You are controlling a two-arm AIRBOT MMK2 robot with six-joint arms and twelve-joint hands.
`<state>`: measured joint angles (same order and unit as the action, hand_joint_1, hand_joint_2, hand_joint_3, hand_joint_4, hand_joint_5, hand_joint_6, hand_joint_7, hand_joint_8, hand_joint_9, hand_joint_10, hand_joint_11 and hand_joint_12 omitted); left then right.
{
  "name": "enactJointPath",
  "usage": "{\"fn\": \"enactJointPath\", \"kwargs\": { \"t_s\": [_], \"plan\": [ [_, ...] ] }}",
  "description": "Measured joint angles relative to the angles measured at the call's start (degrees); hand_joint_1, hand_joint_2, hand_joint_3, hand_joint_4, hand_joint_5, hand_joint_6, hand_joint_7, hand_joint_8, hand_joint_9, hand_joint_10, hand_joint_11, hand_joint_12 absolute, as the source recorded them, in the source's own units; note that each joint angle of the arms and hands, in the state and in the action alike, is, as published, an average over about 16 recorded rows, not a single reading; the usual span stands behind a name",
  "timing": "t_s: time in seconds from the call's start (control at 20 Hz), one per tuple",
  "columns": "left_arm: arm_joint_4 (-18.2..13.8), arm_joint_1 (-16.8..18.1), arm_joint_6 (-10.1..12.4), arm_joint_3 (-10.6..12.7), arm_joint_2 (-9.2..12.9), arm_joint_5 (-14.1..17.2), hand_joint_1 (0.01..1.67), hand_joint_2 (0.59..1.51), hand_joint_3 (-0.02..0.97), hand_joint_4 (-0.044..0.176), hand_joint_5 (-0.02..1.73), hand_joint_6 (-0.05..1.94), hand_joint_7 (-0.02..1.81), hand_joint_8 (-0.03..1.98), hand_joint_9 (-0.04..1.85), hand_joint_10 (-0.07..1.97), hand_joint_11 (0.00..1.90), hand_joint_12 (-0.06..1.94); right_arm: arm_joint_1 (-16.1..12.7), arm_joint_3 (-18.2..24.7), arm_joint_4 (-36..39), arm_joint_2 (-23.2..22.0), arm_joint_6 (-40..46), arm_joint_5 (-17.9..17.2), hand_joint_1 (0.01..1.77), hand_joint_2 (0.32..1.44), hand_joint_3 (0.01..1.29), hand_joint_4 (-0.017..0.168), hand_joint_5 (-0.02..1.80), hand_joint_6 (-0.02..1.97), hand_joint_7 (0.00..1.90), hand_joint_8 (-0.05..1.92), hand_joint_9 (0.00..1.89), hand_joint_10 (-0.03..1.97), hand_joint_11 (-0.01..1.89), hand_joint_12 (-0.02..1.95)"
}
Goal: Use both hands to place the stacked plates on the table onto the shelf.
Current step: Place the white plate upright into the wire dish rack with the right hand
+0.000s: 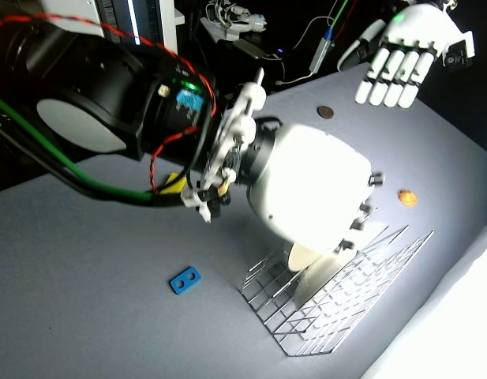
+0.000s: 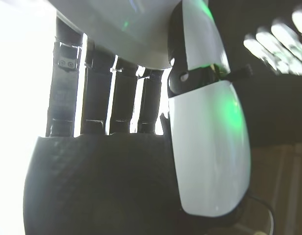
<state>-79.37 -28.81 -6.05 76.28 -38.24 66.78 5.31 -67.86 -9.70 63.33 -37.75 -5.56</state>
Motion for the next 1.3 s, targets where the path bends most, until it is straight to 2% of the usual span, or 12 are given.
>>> {"fn": "enactJointPath", "kwargs": {
  "t_s": [0.1, 0.25, 0.65, 0.9, 1.05, 1.3],
  "plan": [
    [-1.89, 1.46, 0.24, -0.25, 0.1, 2.14, 0.02, 1.15, 0.005, 0.004, 0.1, 0.02, 0.05, 0.01, 0.03, 0.01, 0.02, 0.01, 0.53, -1.16, -0.55, 0.66, -0.01, 0.28, 1.23, 1.02, 0.01, 0.022, 1.0, 0.86, 1.11, 0.72, 1.2, 0.02, 0.71, 0.96],
    [-4.33, 2.87, 0.78, -0.47, 0.25, 5.36, 0.02, 1.15, 0.005, 0.003, 0.1, 0.02, 0.05, 0.01, 0.03, 0.02, 0.02, 0.01, 1.37, -2.59, -0.88, 1.5, -0.02, 0.58, 1.21, 1.03, 0.01, 0.016, 0.98, 0.87, 1.09, 0.58, 1.16, 0.02, 0.69, 0.93],
    [-8.74, 3.63, 2.4, -1.11, 0.77, 11.97, 0.02, 1.151, 0.005, 0.003, 0.1, 0.02, 0.06, 0.01, 0.03, 0.02, 0.02, 0.01, 3.21, -4.48, -0.98, 2.65, -0.02, 0.46, 1.13, 1.04, 0.01, 0.003, 0.94, 0.48, 1.01, 0.22, 1.02, 0.02, 0.61, 0.87],
    [-9.72, 3.38, 2.15, -1.93, 1.03, 14.35, 0.01, 1.151, 0.006, 0.003, 0.11, 0.02, 0.06, 0.01, 0.03, 0.02, 0.02, 0.01, 3.4, -4.39, -1.02, 2.38, -0.02, 0.44, 1.09, 1.04, 0.01, -0.002, 0.92, 0.21, 0.96, 0.01, 0.94, 0.02, 0.56, 0.84],
    [-9.83, 3.15, 1.6, -2.96, 1.17, 14.99, 0.01, 1.151, 0.006, 0.003, 0.11, 0.02, 0.06, 0.01, 0.03, 0.02, 0.02, 0.01, 2.82, -3.63, -1.01, 1.55, -0.05, 0.34, 1.08, 1.03, 0.01, -0.002, 0.91, 0.05, 0.94, 0.01, 0.92, 0.02, 0.54, 0.84],
    [-9.41, 2.78, 0.45, -4.79, 1.31, 15.14, 0.01, 1.151, 0.006, 0.003, 0.12, 0.02, 0.06, 0.01, 0.03, 0.02, 0.02, 0.01, 0.82, -0.96, -0.87, -0.91, -0.7, 0.22, 1.07, 1.02, 0.01, -0.002, 0.88, 0.02, 0.9, 0.01, 0.87, 0.02, 0.51, 0.83]
  ]
}}
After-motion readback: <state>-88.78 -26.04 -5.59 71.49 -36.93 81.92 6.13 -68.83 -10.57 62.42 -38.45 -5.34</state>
